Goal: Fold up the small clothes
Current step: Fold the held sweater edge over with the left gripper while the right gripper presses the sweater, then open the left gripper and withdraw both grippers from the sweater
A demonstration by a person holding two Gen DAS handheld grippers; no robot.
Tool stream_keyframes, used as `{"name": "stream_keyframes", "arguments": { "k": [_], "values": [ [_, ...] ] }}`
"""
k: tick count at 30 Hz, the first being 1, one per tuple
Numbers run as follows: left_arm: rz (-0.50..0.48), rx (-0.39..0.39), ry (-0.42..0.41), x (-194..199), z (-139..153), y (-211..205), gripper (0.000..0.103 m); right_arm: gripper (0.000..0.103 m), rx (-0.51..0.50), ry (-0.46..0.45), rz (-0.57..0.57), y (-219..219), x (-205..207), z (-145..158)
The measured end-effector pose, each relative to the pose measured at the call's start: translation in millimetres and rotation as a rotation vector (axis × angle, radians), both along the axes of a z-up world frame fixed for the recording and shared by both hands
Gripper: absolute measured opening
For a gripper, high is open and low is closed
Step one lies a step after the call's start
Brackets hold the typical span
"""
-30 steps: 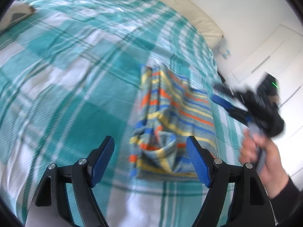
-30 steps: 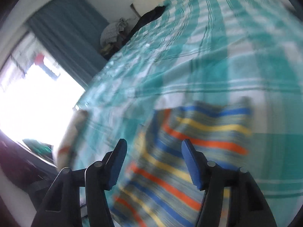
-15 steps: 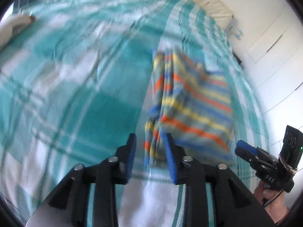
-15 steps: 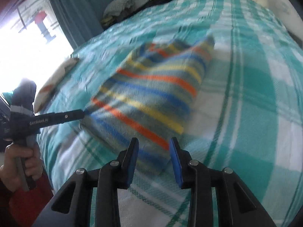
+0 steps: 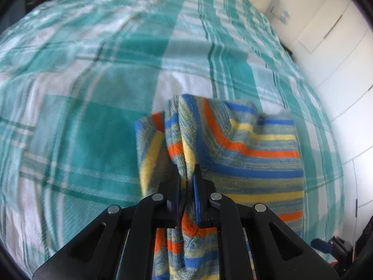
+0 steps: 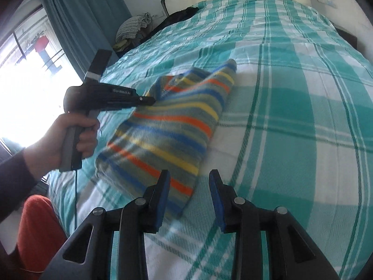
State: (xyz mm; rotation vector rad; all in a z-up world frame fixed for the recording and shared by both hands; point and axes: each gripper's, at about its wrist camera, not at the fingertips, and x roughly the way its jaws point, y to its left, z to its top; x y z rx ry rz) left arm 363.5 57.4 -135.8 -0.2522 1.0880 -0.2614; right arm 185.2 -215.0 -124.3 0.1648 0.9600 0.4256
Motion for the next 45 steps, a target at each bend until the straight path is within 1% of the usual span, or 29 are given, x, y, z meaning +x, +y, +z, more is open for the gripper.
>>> {"name": "stream_keyframes", "arguments": {
  "k": [2, 7, 9, 10, 11, 12, 13, 14, 15, 16, 18, 19, 20, 21, 22, 23, 24, 25, 26, 27, 28, 29, 30, 31, 32, 33, 35, 39, 45],
  "values": [
    [0.032, 0.008, -0.033, -12.7, 4.1, 9.3, 0.007, 0.035, -0.02, -0.006, -0.001, -2.3, -4.3, -0.4],
    [0.027, 0.014, -0.013, -13.9, -10.6, 10.9, 0.009, 0.035, -0.055, -0.059, 0.017, 14.9, 6.0, 12.6],
    [0.012, 0.026, -0.013, -14.9, -7.5, 8.8, 0.015, 0.035, -0.033, -0.099, 0.048, 32.7, 9.3, 18.7],
    [0.01, 0.034, -0.006, -17.2, -4.3, 9.0, 0.021, 0.037, -0.015, -0.11, 0.069, 41.4, 10.1, 16.7],
    [0.008, 0.036, -0.001, -19.0, -1.4, 11.6, 0.032, 0.044, 0.004, -0.087, 0.099, 52.4, 14.5, 5.0],
    [0.008, 0.039, 0.001, -23.9, 3.8, 14.6, 0.039, 0.047, 0.001, -0.007, 0.127, 62.1, 22.4, -15.6],
    [0.008, 0.042, -0.007, -30.4, 9.8, 16.4, 0.05, 0.048, -0.027, 0.078, 0.137, 69.9, 28.6, -36.9],
    [0.002, 0.036, -0.024, -41.1, 16.9, 18.6, 0.06, 0.048, -0.05, 0.085, 0.126, 72.7, 29.0, -45.8],
    [-0.01, 0.023, -0.044, -55.0, 23.5, 20.1, 0.064, 0.048, -0.056, 0.033, 0.114, 73.7, 23.9, -40.6],
    [-0.028, 0.016, -0.057, -69.3, 26.8, 19.9, 0.067, 0.048, -0.065, 0.028, 0.109, 74.5, 21.4, -34.5],
    [-0.059, 0.033, -0.046, -90.6, 23.6, 14.5, 0.067, 0.047, -0.054, 0.026, 0.088, 71.8, 13.3, -21.3],
    [-0.076, 0.063, -0.024, -101.3, 16.1, 10.3, 0.057, 0.047, -0.043, 0.011, 0.084, 70.0, 5.7, -12.9],
    [-0.084, 0.1, 0.003, -108.8, 7.3, 7.6, 0.034, 0.048, -0.047, -0.003, 0.085, 69.6, -0.4, -8.1],
    [-0.089, 0.128, 0.039, -115.7, -4.4, 6.2, 0.028, 0.048, -0.07, -0.015, 0.089, 70.3, -9.6, -5.0],
    [-0.081, 0.111, 0.055, -124.0, -14.3, 9.1, 0.028, 0.049, -0.085, -0.009, 0.089, 72.7, -14.6, -7.3],
    [-0.064, 0.09, 0.035, -130.4, -16.4, 13.3, 0.029, 0.051, -0.107, 0.031, 0.09, 73.9, -19.4, -18.4],
    [-0.059, 0.08, 0.023, -135.3, -16.6, 15.8, 0.03, 0.052, -0.136, 0.08, 0.093, 75.3, -21.9, -33.0],
    [-0.054, 0.083, 0.025, -138.3, -15.3, 17.3, 0.035, 0.051, -0.159, 0.076, 0.095, 76.6, -24.7, -38.6],
    [-0.041, 0.085, 0.029, -142.0, -10.8, 19.6, 0.047, 0.051, -0.189, 0.036, 0.099, 79.0, -30.7, -35.1],
    [-0.015, 0.093, 0.031, -148.1, -3.5, 23.6, 0.056, 0.051, -0.213, 0.04, 0.093, 82.0, -32.6, -29.0],
    [0.001, 0.097, 0.025, -153.4, 1.2, 26.1, 0.074, 0.051, -0.221, 0.058, 0.071, 83.4, -35.0, -20.6],
    [0.024, 0.108, 0.003, -161.6, 7.6, 29.9, 0.087, 0.055, -0.214, 0.069, 0.047, 82.9, -38.1, -12.5],
    [0.041, 0.107, -0.022, -170.9, 14.0, 33.7, 0.092, 0.069, -0.217, 0.07, 0.028, 81.3, -40.1, -6.9],
    [0.052, 0.109, -0.04, -179.1, 18.3, 36.6, 0.097, 0.078, -0.243, 0.059, -0.003, 81.2, -45.6, 0.9],
    [0.059, 0.112, -0.047, -183.6, 19.7, 38.7, 0.098, 0.092, -0.276, 0.037, -0.033, 82.3, -52.5, 7.3],
    [0.068, 0.118, -0.048, -189.3, 20.1, 40.5, 0.098, 0.094, -0.303, 0.006, -0.059, 82.5, -61.1, 12.9],
    [0.077, 0.12, -0.031, -194.8, 16.2, 43.5, 0.098, 0.094, -0.343, -0.028, -0.087, 82.8, -69.8, 20.4],
    [0.085, 0.119, -0.005, -198.2, 7.1, 44.0, 0.098, 0.094, -0.385, -0.012, -0.102, 79.0, -76.0, 21.7],
    [0.057, 0.132, -0.02, -199.7, 9.3, 38.2, 0.098, 0.094, -0.427, -0.005, -0.123, 70.9, -75.9, 22.0]
  ]
}}
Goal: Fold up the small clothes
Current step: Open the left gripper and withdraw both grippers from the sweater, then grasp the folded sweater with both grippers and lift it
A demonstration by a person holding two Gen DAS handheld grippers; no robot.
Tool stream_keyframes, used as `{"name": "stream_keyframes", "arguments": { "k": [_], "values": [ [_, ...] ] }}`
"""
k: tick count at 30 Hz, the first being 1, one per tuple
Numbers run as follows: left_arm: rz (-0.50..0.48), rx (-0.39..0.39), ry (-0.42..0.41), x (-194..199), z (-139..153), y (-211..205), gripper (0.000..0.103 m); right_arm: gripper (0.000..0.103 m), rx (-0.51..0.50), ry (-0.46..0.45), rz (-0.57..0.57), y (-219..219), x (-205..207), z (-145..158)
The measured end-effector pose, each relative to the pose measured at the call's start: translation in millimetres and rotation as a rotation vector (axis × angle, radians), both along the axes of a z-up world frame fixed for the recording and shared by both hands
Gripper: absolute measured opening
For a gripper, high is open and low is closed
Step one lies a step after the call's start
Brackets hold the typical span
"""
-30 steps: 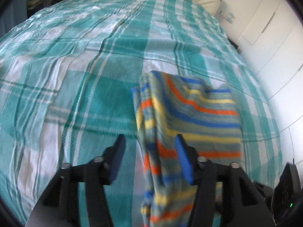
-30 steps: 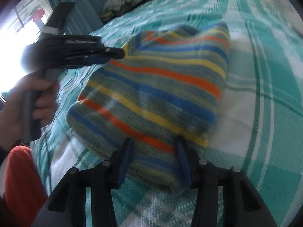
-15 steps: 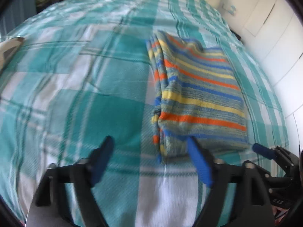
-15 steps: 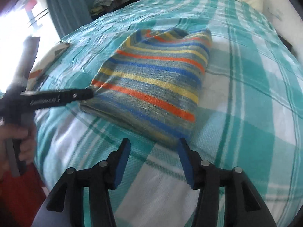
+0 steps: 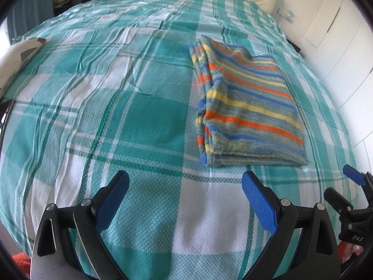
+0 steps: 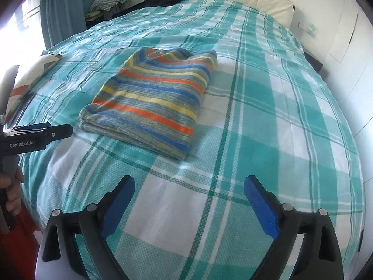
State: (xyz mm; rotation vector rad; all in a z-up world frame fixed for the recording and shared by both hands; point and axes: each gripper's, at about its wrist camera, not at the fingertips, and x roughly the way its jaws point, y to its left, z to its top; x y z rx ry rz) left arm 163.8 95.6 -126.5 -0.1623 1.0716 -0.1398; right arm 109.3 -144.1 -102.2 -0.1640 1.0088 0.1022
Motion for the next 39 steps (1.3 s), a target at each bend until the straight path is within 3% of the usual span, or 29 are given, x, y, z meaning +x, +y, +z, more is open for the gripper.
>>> {"name": "stream_keyframes", "arguments": {
  "k": [5, 9, 12, 17, 20, 21, 22, 23, 24, 26, 28, 32, 37, 39],
  "values": [
    [-0.045, -0.011, 0.005, 15.9, 3.6, -0.3, 0.098, 0.094, 0.049, 0.008, -0.002, -8.8, 4.1, -3.8],
    [-0.038, -0.187, 0.011, 60.2, 9.7, 16.8, 0.098, 0.094, 0.245, 0.029, -0.014, -35.0, 26.8, -10.9],
    [-0.021, -0.268, 0.089, 106.9, -6.2, 16.1, 0.098, 0.094, 0.448, 0.032, -0.083, -64.0, 71.3, -15.7],
    [-0.033, -0.217, 0.106, 152.7, -25.9, -4.5, 0.098, 0.093, 0.643, 0.074, -0.106, -77.5, 151.9, -37.0],
    [-0.052, -0.199, 0.084, 159.0, -28.3, -15.8, 0.096, 0.078, 0.718, 0.144, -0.08, -68.1, 190.0, -61.7],
    [-0.062, -0.19, 0.079, 159.2, -30.2, -20.2, 0.09, 0.072, 0.723, 0.158, -0.057, -59.0, 197.0, -67.8],
    [-0.072, -0.166, 0.076, 159.1, -31.5, -24.0, 0.058, 0.066, 0.696, 0.155, -0.026, -45.5, 201.1, -70.5],
    [-0.099, -0.141, 0.078, 158.6, -33.8, -32.0, 0.024, 0.05, 0.652, 0.145, 0.0, -34.0, 202.4, -70.0],
    [-0.116, -0.153, 0.089, 157.9, -35.1, -39.3, 0.02, 0.034, 0.519, 0.114, 0.023, -13.7, 201.9, -66.4],
    [-0.098, -0.115, 0.053, 154.7, -23.9, -45.2, 0.016, 0.026, 0.363, 0.053, 0.049, 9.5, 195.5, -56.2],
    [-0.101, -0.116, 0.005, 147.5, -5.6, -45.0, 0.016, 0.024, 0.284, -0.03, 0.069, 23.2, 182.3, -35.0],
    [-0.122, -0.148, -0.095, 132.4, 43.1, -35.1, 0.016, 0.023, 0.311, -0.152, 0.111, 25.1, 161.8, 15.3],
    [-0.14, -0.161, -0.211, 125.1, 112.2, -28.0, 0.017, 0.023, 0.415, -0.255, 0.139, 18.5, 158.6, 75.1],
    [-0.132, -0.142, -0.184, 132.9, 111.6, -30.7, 0.033, 0.026, 0.472, -0.245, 0.121, 11.6, 168.1, 85.2]
  ]
}}
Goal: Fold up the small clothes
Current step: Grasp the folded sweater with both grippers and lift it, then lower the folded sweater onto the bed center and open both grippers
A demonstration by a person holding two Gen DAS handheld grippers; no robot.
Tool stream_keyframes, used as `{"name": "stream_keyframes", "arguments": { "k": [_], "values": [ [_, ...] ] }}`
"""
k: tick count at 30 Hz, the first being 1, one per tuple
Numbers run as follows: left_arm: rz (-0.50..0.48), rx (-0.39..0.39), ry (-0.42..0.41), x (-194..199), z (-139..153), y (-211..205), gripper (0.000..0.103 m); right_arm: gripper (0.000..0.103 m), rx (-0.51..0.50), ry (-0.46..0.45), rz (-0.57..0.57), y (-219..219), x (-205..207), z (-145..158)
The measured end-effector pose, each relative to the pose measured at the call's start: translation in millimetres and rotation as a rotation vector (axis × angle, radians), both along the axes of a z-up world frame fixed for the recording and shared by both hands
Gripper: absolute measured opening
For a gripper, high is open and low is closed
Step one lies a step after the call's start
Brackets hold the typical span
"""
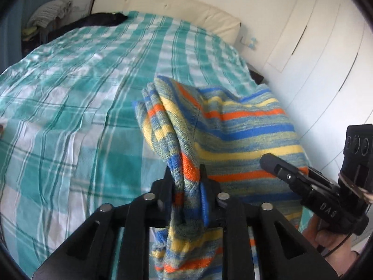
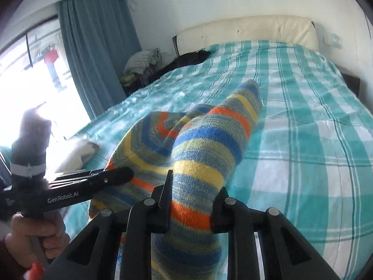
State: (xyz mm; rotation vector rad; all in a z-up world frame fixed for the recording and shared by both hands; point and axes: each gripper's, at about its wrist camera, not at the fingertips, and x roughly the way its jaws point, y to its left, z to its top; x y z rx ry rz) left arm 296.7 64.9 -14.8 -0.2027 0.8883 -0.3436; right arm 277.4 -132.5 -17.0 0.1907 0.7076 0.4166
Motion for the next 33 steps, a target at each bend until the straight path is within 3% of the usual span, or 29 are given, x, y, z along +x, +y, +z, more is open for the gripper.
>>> {"name": "stream_keyframes", "arguments": {
  "k": [1, 2, 3, 5, 7, 9, 11, 13, 15, 19, 21, 23, 27, 33],
  "values": [
    [0.012, 0.042, 0.048, 6.1, -14.9, -2.4, 0.066, 0.028, 0.023, 0.026, -0.006, -6.0, 7.0, -1.9],
    [0.03, 0.086, 0.081, 10.0, -29.7, -3.5, 0.087, 0.039, 0.042, 0.081, -0.023, -14.3, 16.1, -12.9],
    [0.058, 0.146, 0.113, 6.7, -52.8, -2.5, 0.087, 0.065, 0.039, 0.118, -0.037, -19.1, 20.5, -22.4],
    [0.073, 0.197, 0.168, -13.9, -83.8, 4.7, 0.078, 0.091, -0.081, 0.201, -0.118, -39.3, 17.2, -56.9],
    [0.076, 0.209, 0.185, -45.1, -99.1, 12.9, 0.078, 0.091, -0.201, 0.272, -0.183, -65.1, -7.3, -86.8],
    [0.093, 0.27, 0.142, -80.6, -96.6, 12.4, 0.081, 0.091, -0.26, 0.29, -0.215, -83.2, -38.2, -96.5],
    [0.098, 0.326, 0.089, -107.3, -83.1, 2.7, 0.091, 0.094, -0.295, 0.291, -0.226, -91.0, -69.9, -94.8],
    [0.117, 0.377, 0.016, -130.3, -62.7, -8.4, 0.098, 0.096, -0.28, 0.272, -0.217, -95.0, -101.7, -81.6],
    [0.138, 0.416, -0.049, -150.0, -38.6, -19.1, 0.099, 0.1, -0.27, 0.242, -0.209, -90.8, -127.5, -63.4],
    [0.19, 0.391, -0.099, -175.4, 5.8, -25.2, 0.101, 0.103, -0.266, 0.165, -0.186, -79.3, -160.9, -25.5],
    [0.226, 0.424, -0.128, -187.0, 21.4, -28.9, 0.101, 0.103, -0.289, 0.116, -0.158, -69.3, -178.1, -1.7],
    [0.248, 0.442, -0.102, -196.3, 30.6, -30.2, 0.101, 0.103, -0.319, 0.082, -0.146, -59.0, -192.6, 15.9],
    [0.213, 0.382, -0.008, -214.1, 45.0, -30.3, 0.101, 0.103, -0.342, 0.075, -0.093, -43.3, -211.7, 43.4],
    [0.216, 0.416, 0.004, -264.9, 67.9, -37.7, 0.102, 0.103, -0.289, 0.114, -0.094, -37.1, -250.2, 72.1]
  ]
}}
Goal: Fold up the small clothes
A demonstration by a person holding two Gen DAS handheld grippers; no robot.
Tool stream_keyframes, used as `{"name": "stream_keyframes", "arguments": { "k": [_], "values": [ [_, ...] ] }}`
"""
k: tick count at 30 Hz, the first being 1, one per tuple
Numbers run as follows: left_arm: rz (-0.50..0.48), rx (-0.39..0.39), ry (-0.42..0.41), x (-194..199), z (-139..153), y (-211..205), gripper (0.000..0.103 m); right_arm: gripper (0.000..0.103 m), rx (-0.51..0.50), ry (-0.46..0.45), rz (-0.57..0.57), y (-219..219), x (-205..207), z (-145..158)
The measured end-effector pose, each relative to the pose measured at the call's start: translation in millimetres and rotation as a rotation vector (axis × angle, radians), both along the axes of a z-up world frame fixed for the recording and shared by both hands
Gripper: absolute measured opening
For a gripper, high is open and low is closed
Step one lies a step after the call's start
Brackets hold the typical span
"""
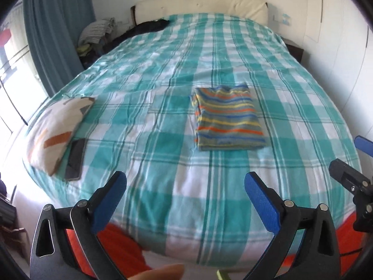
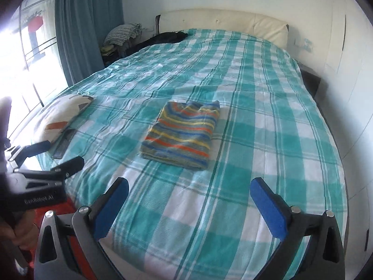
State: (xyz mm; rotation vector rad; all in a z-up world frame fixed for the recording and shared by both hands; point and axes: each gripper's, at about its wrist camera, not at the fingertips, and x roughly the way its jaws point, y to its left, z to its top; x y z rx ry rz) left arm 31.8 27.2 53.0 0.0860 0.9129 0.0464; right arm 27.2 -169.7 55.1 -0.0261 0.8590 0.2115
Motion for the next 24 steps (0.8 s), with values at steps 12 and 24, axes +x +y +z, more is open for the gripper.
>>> {"name": "stream_keyframes", "arguments": {
  "k": [12, 24],
  "values": [
    [0.036, -0.029, -0.075, -102.9, 72.1, 9.5, 0.103, 0.103, -0.07, -0.032, 0.011, 13.8, -115.8, 66.7],
    [0.026, -0.027, -0.133, -114.0, 80.2, 1.0, 0.103, 0.103, -0.127, -0.067, -0.065, 4.4, -130.3, 79.5]
  ]
}}
